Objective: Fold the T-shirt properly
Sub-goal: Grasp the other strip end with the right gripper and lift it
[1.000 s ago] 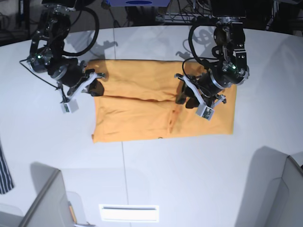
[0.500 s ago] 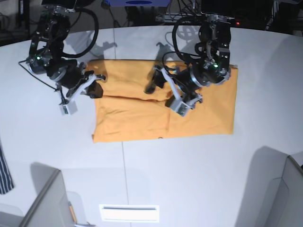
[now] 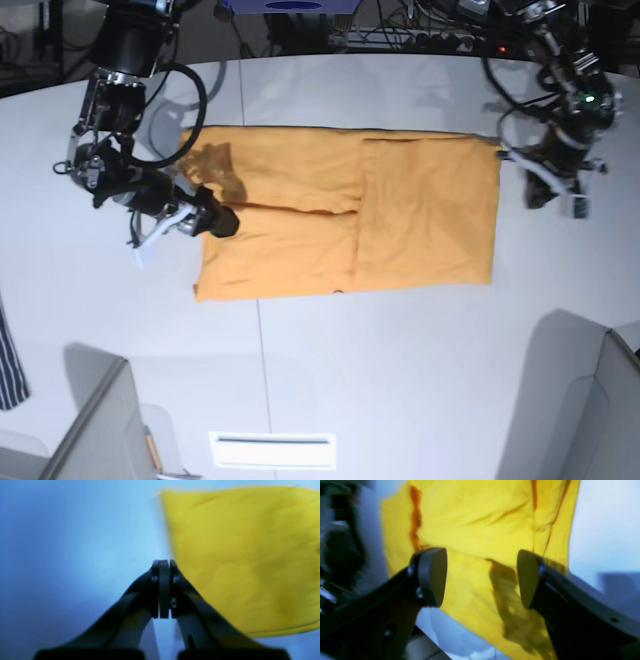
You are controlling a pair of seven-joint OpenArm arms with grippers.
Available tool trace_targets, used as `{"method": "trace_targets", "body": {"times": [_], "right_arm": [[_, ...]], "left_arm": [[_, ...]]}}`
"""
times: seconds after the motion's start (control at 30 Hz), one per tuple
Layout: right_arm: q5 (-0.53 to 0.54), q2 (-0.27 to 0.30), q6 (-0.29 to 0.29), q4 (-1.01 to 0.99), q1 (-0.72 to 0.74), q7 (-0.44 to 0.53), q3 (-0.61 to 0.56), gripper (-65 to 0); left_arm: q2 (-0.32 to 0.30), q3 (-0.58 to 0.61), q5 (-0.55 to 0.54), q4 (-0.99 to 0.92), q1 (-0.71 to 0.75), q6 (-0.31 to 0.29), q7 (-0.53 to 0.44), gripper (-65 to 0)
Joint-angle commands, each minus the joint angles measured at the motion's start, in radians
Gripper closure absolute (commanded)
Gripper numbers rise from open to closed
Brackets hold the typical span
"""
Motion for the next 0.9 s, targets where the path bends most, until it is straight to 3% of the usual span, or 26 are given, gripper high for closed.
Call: {"method": "trace_targets", "body": {"times": [0.0,0.17,0.3,0.43,0.63,0.87], "right_arm": [[0.018,0.030,0.007,0.007,0.044,0.014,0.003,-39.2],[-0.013,0.087,0.005,-0.130,0.127,0.013,0.008,-37.7],[-0.017,0.126,0.005,-0.216,0.141,0.013,-0.001,-37.8],[-0.019,0.127,0.005,-0.229,0.127,0.004,-0.014,-37.8],[-0.019,0.119,0.005,-0.229,0.107,0.016,-0.202,-37.7],[-0.016,0.098,0.005,-0.233,0.099,0.057,-0.216,-37.7]], "left_arm": [[-0.029,-0.037,-0.016,0.019,0.006,-0.005,-0.025,0.0],[-0.095,-0.163,-0.015,0.002,0.039,-0.005,-0.025,0.0],[-0.102,-0.190,-0.013,-0.032,0.047,-0.005,-0.025,0.0],[-0.101,-0.186,-0.013,-0.038,0.045,-0.005,-0.025,0.0],[-0.099,-0.183,-0.015,-0.038,0.035,-0.005,-0.025,0.0],[-0.098,-0.181,-0.015,-0.039,0.035,-0.005,-0.025,0.0]]}}
